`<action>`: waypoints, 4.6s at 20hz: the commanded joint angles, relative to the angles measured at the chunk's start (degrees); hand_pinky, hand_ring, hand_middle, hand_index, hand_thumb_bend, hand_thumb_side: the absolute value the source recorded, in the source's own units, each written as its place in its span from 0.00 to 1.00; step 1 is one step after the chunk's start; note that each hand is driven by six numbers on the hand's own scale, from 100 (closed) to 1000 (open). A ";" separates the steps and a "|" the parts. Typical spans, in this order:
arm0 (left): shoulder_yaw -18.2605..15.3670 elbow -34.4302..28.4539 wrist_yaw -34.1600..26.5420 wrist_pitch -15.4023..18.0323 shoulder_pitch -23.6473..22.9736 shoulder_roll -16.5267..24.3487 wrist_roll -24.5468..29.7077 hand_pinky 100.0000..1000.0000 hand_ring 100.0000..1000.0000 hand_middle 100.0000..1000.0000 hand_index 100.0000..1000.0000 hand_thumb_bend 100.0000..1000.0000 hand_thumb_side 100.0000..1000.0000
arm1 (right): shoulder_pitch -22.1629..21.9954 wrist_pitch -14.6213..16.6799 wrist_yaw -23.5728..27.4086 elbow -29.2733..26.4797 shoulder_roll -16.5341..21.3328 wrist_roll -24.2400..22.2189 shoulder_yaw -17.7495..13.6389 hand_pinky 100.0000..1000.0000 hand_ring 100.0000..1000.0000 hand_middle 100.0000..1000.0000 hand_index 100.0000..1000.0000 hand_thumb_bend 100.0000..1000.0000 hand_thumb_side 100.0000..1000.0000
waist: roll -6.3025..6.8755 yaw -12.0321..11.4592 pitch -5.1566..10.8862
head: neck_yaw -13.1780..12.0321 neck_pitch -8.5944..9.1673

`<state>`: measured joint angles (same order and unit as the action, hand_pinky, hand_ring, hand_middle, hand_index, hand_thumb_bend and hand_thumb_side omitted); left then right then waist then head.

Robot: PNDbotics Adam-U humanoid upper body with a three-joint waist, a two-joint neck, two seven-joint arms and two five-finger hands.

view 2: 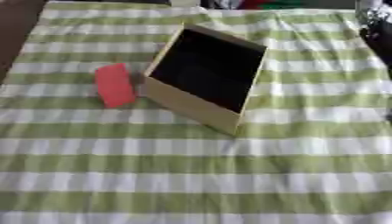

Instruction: Pick up objects on the table and place them in the box.

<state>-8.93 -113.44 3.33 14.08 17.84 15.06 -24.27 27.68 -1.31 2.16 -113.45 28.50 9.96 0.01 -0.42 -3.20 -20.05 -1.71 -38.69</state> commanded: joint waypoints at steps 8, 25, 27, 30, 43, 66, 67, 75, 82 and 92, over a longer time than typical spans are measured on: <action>0.95 -1.15 13.79 -12.13 4.54 12.21 3.45 0.82 0.51 0.63 0.82 0.23 0.00 | -0.23 -0.11 0.07 -1.14 1.68 0.00 -0.30 0.89 0.73 0.68 0.87 0.00 0.42 | 0.76 -0.32 2.47 | -0.22 -1.00; 13.77 3.34 13.92 -23.17 12.88 40.86 33.71 0.63 0.65 0.73 0.88 0.33 0.08 | -0.21 -0.51 0.13 -1.14 2.36 -0.89 0.55 0.89 0.73 0.68 0.87 0.00 0.43 | 1.90 0.40 2.82 | -0.47 -0.69; 15.45 3.85 15.05 -23.43 14.12 42.26 36.75 0.63 0.67 0.74 0.88 0.35 0.16 | -0.14 -0.55 0.17 -1.14 2.40 -1.04 0.68 0.89 0.73 0.68 0.87 0.00 0.43 | 1.95 0.50 2.78 | -0.48 -0.62; 17.54 4.38 16.56 -24.09 16.15 43.53 40.99 0.62 0.70 0.75 0.89 0.43 0.28 | -0.04 -0.61 0.24 -1.14 2.43 -1.26 0.88 0.89 0.73 0.68 0.87 0.00 0.44 | 2.06 0.53 2.77 | -0.65 -0.61; 25.04 9.44 24.03 -24.42 26.66 40.38 55.88 0.64 0.77 0.79 0.90 0.61 0.49 | -0.08 -0.89 0.52 -1.14 2.27 -1.90 1.39 0.89 0.73 0.68 0.87 0.00 0.44 | 2.38 0.77 3.08 | -1.36 -0.58; 32.26 30.09 34.10 -16.41 42.40 29.33 70.98 0.72 0.83 0.83 0.89 0.73 0.61 | -0.80 -1.48 0.77 -1.14 2.04 -2.31 1.72 0.89 0.72 0.68 0.87 0.00 0.47 | 3.09 0.68 2.88 | -0.69 -1.48; 32.37 31.55 34.54 -15.98 42.93 28.68 71.35 0.72 0.83 0.83 0.89 0.74 0.61 | -0.82 -1.50 0.79 -1.14 2.00 -2.31 1.71 0.89 0.72 0.68 0.87 0.00 0.47 | 3.14 0.72 2.93 | -0.81 -1.57; 31.62 39.44 34.85 -13.84 45.36 24.66 73.20 0.80 0.81 0.80 0.86 0.73 0.66 | -0.74 -1.55 1.00 -1.14 1.69 -2.30 1.71 0.89 0.72 0.68 0.87 0.00 0.47 | 3.23 0.91 3.16 | -1.27 -1.95; 32.62 41.21 32.32 -13.80 46.13 23.01 75.86 0.83 0.77 0.78 0.84 0.74 0.73 | -0.89 -1.76 1.07 -1.14 1.48 -2.20 1.68 0.89 0.72 0.68 0.87 0.00 0.48 | 3.41 0.83 3.32 | -1.62 -2.67; 34.74 42.21 31.55 -13.49 46.48 21.68 76.24 0.82 0.78 0.79 0.88 0.73 0.58 | -0.94 -1.91 1.21 -1.14 1.07 -1.87 1.56 0.89 0.72 0.68 0.87 0.00 0.48 | 3.49 0.64 3.68 | -2.28 -3.45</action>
<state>25.95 -71.23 34.84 0.33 63.04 36.01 51.89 26.18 -3.26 3.11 -113.45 28.94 7.91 1.94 3.11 -2.50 -17.82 -3.67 -41.53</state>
